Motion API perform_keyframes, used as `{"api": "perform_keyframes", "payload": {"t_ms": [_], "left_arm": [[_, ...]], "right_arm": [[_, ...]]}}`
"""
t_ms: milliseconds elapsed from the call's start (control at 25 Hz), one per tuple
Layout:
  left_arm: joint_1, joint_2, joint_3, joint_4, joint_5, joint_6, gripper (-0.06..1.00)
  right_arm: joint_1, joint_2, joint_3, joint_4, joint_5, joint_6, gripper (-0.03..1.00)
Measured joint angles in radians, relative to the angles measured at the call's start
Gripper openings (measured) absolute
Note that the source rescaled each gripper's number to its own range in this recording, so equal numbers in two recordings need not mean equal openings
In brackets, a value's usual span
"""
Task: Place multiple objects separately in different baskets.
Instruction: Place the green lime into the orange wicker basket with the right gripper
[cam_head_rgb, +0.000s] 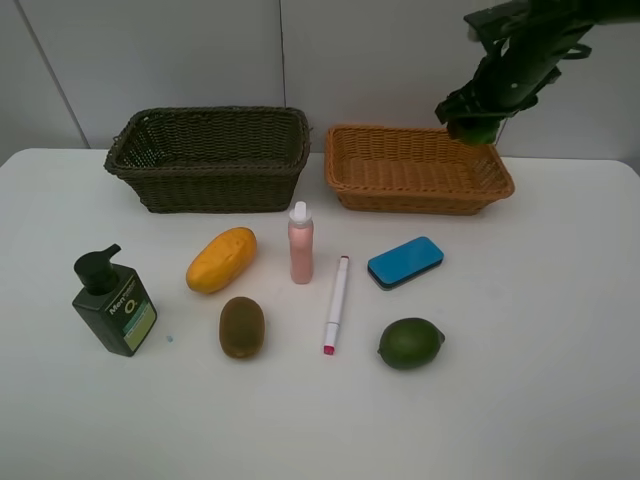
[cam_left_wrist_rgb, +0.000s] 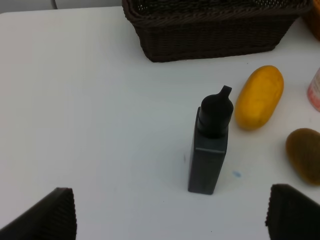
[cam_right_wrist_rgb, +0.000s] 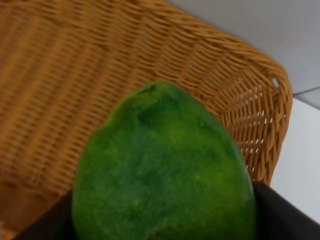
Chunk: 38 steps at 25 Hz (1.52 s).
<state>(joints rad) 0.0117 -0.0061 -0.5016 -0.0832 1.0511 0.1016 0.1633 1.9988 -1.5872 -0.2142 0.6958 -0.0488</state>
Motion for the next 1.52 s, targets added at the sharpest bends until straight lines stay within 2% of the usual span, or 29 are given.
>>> {"api": "perform_keyframes", "payload": {"t_ms": [240,880,920,1000,1080,1200,1520], "left_arm": [[0.000,0.000,0.000,0.000,0.000,0.000,1.00],[0.000,0.000,0.000,0.000,0.000,0.000,1.00],[0.000,0.000,0.000,0.000,0.000,0.000,1.00],[0.000,0.000,0.000,0.000,0.000,0.000,1.00],[0.000,0.000,0.000,0.000,0.000,0.000,1.00],[0.000,0.000,0.000,0.000,0.000,0.000,1.00],[0.000,0.000,0.000,0.000,0.000,0.000,1.00]], "right_arm": [[-0.048,0.083,-0.003,0.093,-0.035,0.007,0.68],[-0.051,0.167,-0.003,0.110,-0.105,0.001,0.68],[-0.051,0.167,-0.003,0.110,-0.111,-0.003,0.71],[-0.051,0.167,-0.003,0.108,-0.132,-0.005,0.88],[-0.051,0.167,-0.005,0.108,-0.141,-0.005,0.95],[-0.051,0.167,-0.006,0.108,-0.142,-0.005,0.98],[-0.051,0.167,-0.006,0.107,-0.139,-0.005,0.99]]}}
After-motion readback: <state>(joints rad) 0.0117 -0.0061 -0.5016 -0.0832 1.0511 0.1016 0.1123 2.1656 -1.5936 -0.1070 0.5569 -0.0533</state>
